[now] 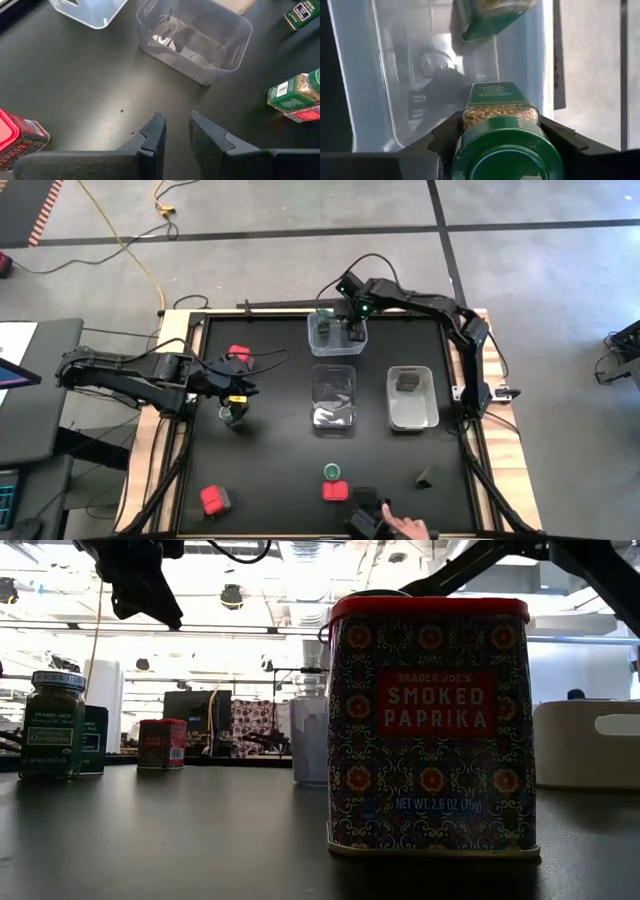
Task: Sort spices by type
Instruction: Put the green seasoning bottle into the transparent bin
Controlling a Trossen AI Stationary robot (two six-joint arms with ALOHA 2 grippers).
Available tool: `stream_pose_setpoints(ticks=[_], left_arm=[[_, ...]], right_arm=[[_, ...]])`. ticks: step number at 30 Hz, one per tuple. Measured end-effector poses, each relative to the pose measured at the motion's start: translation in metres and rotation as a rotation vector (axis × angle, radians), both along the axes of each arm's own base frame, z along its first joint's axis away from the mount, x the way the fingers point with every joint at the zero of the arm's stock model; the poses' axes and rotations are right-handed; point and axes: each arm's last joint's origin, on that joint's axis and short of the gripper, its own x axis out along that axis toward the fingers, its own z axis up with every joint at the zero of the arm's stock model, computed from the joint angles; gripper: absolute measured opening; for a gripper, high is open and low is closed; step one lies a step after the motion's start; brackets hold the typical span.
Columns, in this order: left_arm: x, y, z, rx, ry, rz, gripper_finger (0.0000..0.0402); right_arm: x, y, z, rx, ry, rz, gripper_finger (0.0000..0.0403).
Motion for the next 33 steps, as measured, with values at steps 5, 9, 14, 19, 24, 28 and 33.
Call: stream_pose_setpoints(ticks=[5, 9, 14, 19, 24, 28, 33], left_arm=[[0.0, 0.0, 0.0, 0.0, 0.0, 0.0, 0.0075], [0.0, 0.0, 0.0, 0.0, 0.0, 0.0, 0.0075], [0.0, 0.0, 0.0, 0.0, 0.0, 0.0, 0.0075], [0.0, 0.0, 0.0, -0.002, 0.0, 0.001, 0.0075], [0.0, 0.0, 0.0, -0.006, -0.001, 0.004, 0.0075], [0.0, 0.0, 0.0, -0.006, -0.001, 0.003, 0.0075], [0.0, 0.0, 0.0, -0.007, -0.001, 0.003, 0.0075]], right_arm=[[0.001, -0.002, 0.002, -0.017, -0.023, -0.002, 0.0236], [0.003, 0.003, 0.001, -0.006, -0.007, 0.016, 0.0236], [0.01, 0.008, 0.002, -0.034, -0.023, 0.068, 0.0236], [0.011, 0.011, 0.002, -0.026, -0.018, 0.078, 0.0236], [0.014, 0.011, 0.003, -0.041, -0.037, 0.082, 0.0236], [0.015, 0.012, 0.003, -0.043, -0.038, 0.085, 0.0235], [0.014, 0.012, 0.003, -0.041, -0.036, 0.084, 0.0235]])
